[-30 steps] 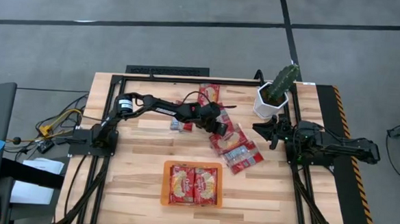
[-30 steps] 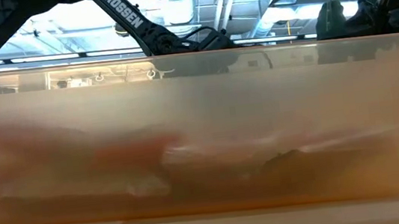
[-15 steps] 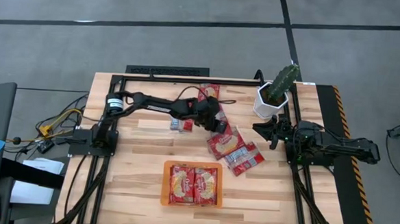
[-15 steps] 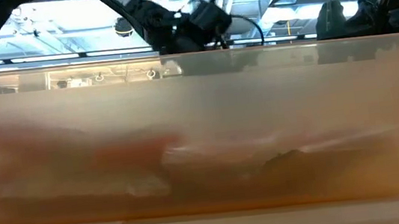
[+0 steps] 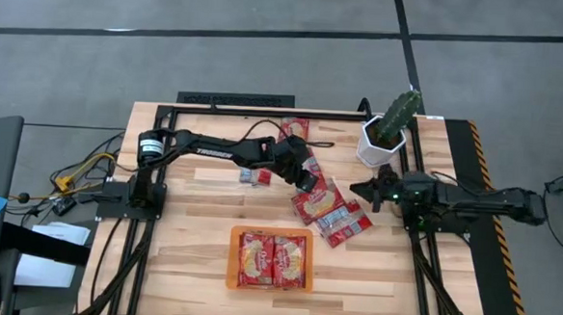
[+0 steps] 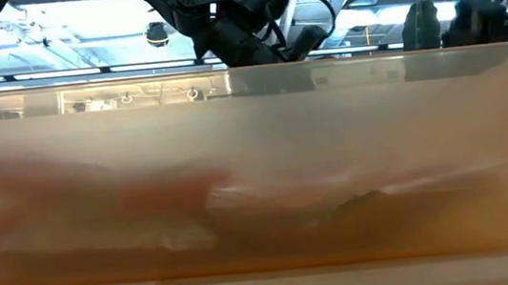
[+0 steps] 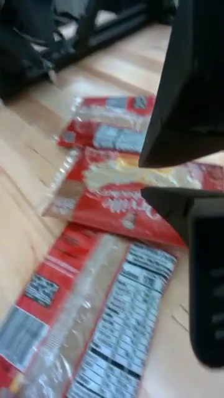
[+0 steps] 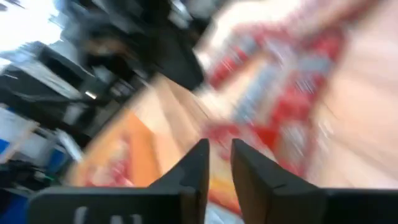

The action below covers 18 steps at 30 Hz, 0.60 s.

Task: Sort popcorn bags into baskets
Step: Put the red popcorn bag into the orange bin

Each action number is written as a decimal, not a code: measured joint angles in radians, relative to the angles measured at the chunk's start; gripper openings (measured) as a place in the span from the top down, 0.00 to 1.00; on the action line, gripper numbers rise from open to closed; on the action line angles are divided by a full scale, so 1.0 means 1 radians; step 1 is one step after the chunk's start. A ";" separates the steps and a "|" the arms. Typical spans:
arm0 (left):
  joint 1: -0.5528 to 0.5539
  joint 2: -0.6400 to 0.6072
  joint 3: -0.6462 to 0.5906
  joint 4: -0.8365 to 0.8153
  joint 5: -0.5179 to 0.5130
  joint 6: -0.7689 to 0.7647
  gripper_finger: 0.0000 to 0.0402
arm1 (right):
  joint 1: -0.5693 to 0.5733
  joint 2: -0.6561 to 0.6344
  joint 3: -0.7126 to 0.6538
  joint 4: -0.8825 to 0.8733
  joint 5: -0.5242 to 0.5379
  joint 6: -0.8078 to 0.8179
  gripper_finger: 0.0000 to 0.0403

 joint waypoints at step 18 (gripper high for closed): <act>0.032 0.000 0.000 -0.085 0.104 -0.024 0.48 | 0.310 0.559 0.444 -0.564 -0.005 -0.083 0.98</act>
